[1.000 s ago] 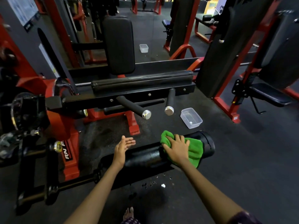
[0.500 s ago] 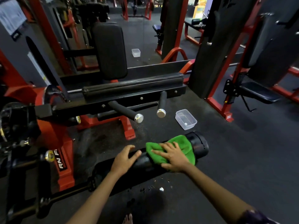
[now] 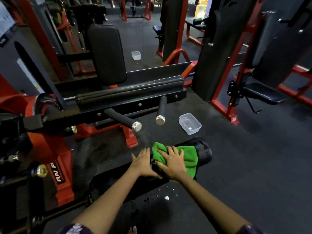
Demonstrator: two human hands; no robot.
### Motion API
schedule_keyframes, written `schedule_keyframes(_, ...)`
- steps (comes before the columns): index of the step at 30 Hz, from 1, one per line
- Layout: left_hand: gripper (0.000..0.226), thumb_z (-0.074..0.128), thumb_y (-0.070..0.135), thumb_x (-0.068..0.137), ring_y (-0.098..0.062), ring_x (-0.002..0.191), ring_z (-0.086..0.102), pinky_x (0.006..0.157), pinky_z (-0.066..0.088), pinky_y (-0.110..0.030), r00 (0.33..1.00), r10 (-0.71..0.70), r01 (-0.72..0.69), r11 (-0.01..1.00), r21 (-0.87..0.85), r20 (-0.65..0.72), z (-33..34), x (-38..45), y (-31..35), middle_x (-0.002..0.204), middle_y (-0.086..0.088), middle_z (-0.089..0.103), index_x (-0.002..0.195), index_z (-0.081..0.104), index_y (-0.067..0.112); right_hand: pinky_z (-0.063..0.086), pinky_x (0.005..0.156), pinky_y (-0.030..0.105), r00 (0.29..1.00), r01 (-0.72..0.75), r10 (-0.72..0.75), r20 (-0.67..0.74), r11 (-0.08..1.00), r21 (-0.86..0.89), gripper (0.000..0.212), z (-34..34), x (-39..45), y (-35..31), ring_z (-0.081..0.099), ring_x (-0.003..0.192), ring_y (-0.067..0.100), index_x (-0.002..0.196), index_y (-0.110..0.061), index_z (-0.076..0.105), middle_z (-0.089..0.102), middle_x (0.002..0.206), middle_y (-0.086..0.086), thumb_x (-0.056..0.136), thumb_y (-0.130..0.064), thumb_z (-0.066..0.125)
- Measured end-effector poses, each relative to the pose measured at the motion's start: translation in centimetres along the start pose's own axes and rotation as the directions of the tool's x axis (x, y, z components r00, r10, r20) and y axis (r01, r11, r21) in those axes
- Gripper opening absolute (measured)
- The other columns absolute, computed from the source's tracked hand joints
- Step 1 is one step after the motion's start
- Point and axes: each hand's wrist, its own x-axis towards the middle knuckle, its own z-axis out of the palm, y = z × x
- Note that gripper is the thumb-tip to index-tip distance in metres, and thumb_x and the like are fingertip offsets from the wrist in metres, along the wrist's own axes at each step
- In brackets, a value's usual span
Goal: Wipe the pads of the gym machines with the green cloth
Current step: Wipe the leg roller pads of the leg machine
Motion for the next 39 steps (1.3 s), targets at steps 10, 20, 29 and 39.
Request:
schedule_keyframes(10,0.124,0.066,0.069,0.067,-0.031,0.143,0.013,0.113,0.013,-0.056,0.996,-0.030,0.048,0.975,0.217,-0.087,1.7,-2.2,3.2,0.157,-0.012,0.009,0.149,0.000,0.002,0.027,0.101,0.049,0.786,-0.584,0.596,-0.164,0.803,0.117,0.053,-3.3,2.1,9.6,0.032,0.121,0.031,0.131,-0.025,0.053,0.041,0.129,0.010,0.092,-0.058,0.039)
schedule_keyframes(20,0.102,0.049,0.056,0.088,-0.039,0.143,-0.011,0.109,-0.005,-0.064,0.981,0.017,0.055,0.930,0.363,-0.194,5.4,-4.3,4.3,0.155,-0.020,-0.014,0.146,-0.013,-0.001,0.043,0.080,0.050,0.979,-0.158,0.149,-0.142,0.986,-0.052,0.056,0.1,-0.4,2.3,0.054,0.100,0.031,0.111,-0.030,0.068,0.058,0.110,0.006,0.082,-0.063,0.035)
schedule_keyframes(29,0.094,0.056,0.053,0.085,-0.031,0.144,0.009,0.112,0.011,-0.057,0.976,0.027,0.037,0.957,0.286,-0.214,3.3,-4.3,4.2,0.157,-0.012,0.007,0.150,0.005,0.007,0.022,0.105,0.055,0.808,-0.572,0.580,-0.103,0.815,0.094,0.076,-3.3,1.9,7.0,0.026,0.132,0.035,0.136,-0.024,0.049,0.031,0.144,0.016,0.083,-0.076,0.029)
schedule_keyframes(39,0.105,0.067,0.066,0.067,-0.028,0.123,0.033,0.104,0.029,-0.040,0.962,0.044,0.052,0.939,0.341,-0.268,1.7,-3.4,4.4,0.136,-0.009,0.032,0.140,0.022,0.005,0.027,0.098,0.047,0.915,-0.380,0.378,-0.143,0.925,0.014,0.059,-1.6,0.2,6.5,0.030,0.125,0.029,0.130,-0.035,0.051,0.036,0.136,0.005,0.086,-0.070,0.033)
